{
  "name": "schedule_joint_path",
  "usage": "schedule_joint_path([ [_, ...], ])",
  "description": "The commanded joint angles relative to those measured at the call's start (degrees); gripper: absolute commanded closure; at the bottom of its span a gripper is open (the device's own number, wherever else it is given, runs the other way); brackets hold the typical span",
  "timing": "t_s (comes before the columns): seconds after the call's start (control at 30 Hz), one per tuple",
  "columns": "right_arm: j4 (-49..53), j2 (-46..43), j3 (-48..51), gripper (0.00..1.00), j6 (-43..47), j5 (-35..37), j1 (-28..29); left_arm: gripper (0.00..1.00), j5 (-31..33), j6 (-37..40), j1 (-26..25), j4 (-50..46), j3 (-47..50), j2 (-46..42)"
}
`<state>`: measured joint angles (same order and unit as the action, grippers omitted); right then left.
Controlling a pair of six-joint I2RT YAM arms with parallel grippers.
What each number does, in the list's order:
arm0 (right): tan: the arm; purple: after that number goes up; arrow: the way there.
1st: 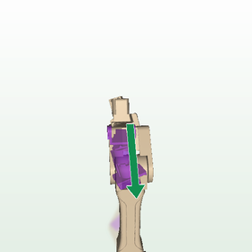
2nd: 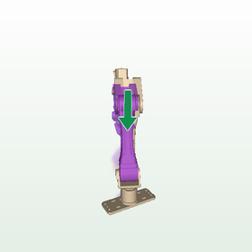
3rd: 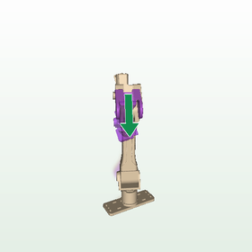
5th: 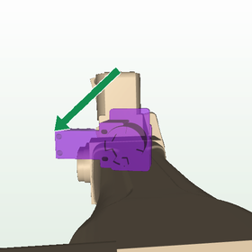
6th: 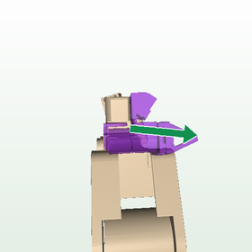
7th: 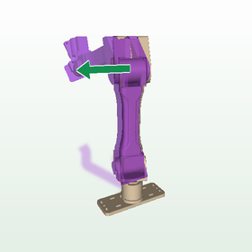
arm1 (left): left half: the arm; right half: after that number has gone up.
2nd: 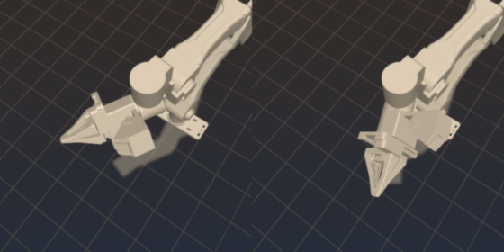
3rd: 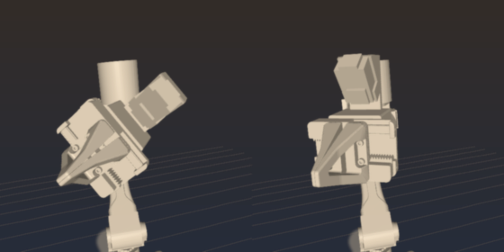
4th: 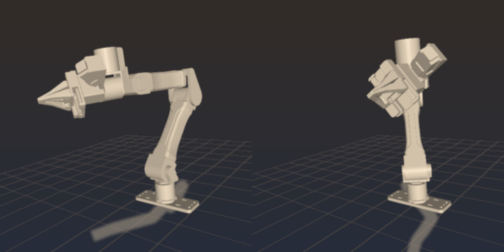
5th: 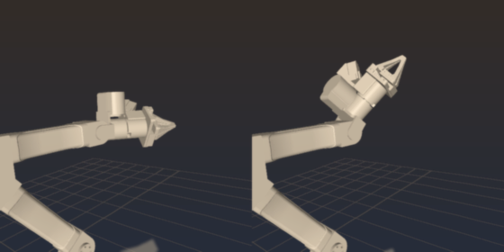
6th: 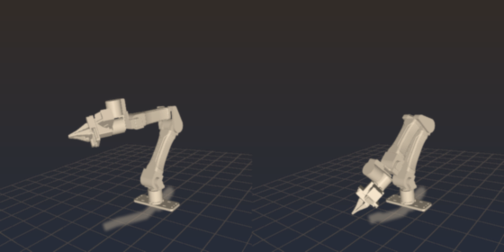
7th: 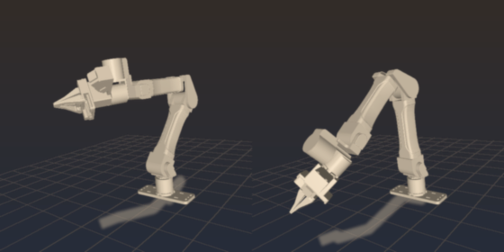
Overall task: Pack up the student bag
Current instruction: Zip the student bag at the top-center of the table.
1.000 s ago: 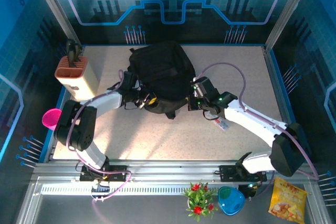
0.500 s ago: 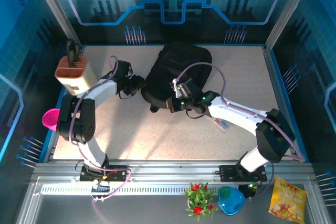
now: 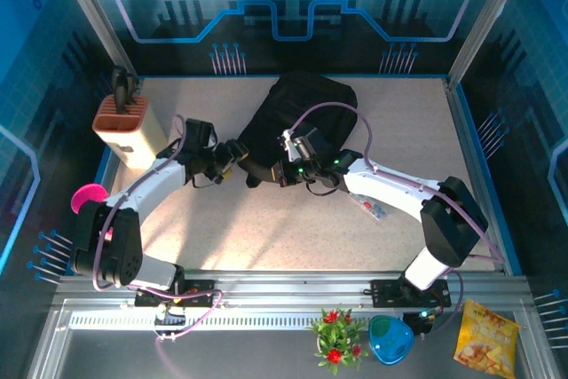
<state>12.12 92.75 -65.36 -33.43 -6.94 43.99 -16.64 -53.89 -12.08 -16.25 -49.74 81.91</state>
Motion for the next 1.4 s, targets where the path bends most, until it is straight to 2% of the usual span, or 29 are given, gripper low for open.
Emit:
schedule_joint_path([
  [0.0, -1.83, -0.02, -1.57, 1.00, 0.30, -1.94, 1.01, 0.28, -3.68, -6.57, -2.34, 5.54, 1.71, -0.07],
  [0.3, -1.32, -0.94, -0.48, 1.00, 0.58, -2.16, 1.02, 0.30, -3.49, -8.71, -6.00, 11.27, -1.61, 5.91],
  [0.4, -1.15, -1.83, 0.46, 1.00, 0.53, -1.53, 0.93, 0.38, -3.40, -8.97, -6.25, 12.14, -2.07, 7.63],
  [0.63, -0.19, -6.29, 6.19, 1.00, -0.47, 3.39, -0.60, 0.70, 0.52, -4.99, -6.21, 10.06, -1.53, 8.47],
  [0.93, 3.87, -11.07, 13.42, 1.00, -4.76, 7.84, -7.76, 0.87, 2.62, -1.79, -6.19, 8.54, 0.17, 9.35],
  [1.17, 7.12, -12.24, 14.57, 1.00, -6.43, 8.99, -14.34, 0.92, 2.62, -0.64, -6.18, 7.47, 0.06, 10.15],
  [1.37, 11.52, -8.42, 9.31, 1.00, -2.90, 9.81, -19.35, 0.92, 2.15, 0.83, -6.16, 5.84, 0.19, 9.76],
])
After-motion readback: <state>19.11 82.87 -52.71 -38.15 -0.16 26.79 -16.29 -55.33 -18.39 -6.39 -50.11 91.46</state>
